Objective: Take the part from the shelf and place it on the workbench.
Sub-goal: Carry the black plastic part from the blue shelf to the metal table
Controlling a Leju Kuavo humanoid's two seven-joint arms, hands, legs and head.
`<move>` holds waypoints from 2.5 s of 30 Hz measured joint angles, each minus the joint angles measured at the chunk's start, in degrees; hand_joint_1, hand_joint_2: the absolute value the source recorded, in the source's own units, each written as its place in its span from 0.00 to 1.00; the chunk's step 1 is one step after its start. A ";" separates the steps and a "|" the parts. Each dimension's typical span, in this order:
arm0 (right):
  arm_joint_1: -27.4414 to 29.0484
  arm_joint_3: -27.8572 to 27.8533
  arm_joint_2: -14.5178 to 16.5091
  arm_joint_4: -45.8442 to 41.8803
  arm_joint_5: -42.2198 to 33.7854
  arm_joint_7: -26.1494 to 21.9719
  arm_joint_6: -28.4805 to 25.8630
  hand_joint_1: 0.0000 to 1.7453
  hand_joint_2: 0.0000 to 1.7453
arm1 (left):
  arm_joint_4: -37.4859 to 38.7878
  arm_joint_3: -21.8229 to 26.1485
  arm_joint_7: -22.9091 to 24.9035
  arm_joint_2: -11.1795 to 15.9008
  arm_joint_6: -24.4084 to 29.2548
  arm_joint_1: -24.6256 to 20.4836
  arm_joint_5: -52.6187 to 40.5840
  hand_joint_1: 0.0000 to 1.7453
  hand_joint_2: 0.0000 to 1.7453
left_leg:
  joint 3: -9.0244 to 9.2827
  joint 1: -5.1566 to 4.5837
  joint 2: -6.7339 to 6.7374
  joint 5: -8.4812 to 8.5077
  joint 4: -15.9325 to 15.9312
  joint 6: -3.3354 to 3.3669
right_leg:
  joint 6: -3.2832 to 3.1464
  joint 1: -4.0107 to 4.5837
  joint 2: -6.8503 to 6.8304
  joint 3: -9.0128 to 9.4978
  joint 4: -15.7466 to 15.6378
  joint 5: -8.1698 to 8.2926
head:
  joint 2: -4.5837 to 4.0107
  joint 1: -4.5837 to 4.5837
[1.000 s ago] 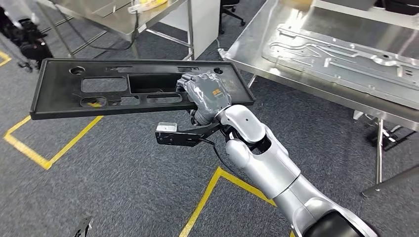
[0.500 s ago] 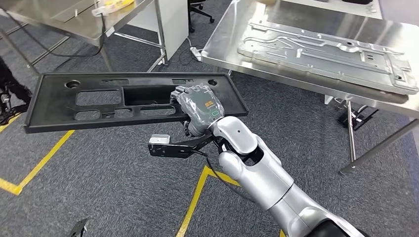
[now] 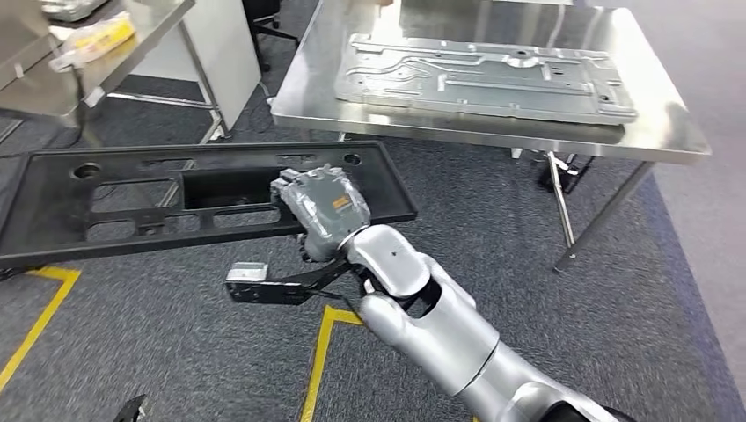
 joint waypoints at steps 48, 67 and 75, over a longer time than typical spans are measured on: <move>-2.64 -2.74 -4.28 -0.20 5.94 2.74 -2.14 1.00 1.00 | 0.45 1.03 -4.47 -2.27 -2.21 0.36 -3.11 0.00 1.00 | 0.66 -0.71 0.69 1.55 -3.91 1.38 | 1.61 -0.26 -1.60 0.31 -0.29 -1.01 | 0.00 0.26; -3.84 -2.86 -4.88 -0.01 5.60 1.66 -0.86 1.00 1.00 | 0.43 2.01 -4.41 -2.11 -2.09 0.43 -3.05 0.00 1.00 | 4.78 1.62 2.65 -0.99 -5.29 -1.79 | 3.20 -2.35 -5.83 -1.32 0.40 0.04 | 0.00 0.57; -3.95 -2.86 -4.77 0.07 5.57 1.52 -0.52 1.00 1.00 | 0.43 2.04 -4.43 -2.11 -1.28 0.56 -2.97 0.00 1.00 | -5.30 -0.32 2.16 -1.57 8.26 0.62 | 0.65 -0.23 -4.92 1.49 0.09 -1.85 | 0.00 0.42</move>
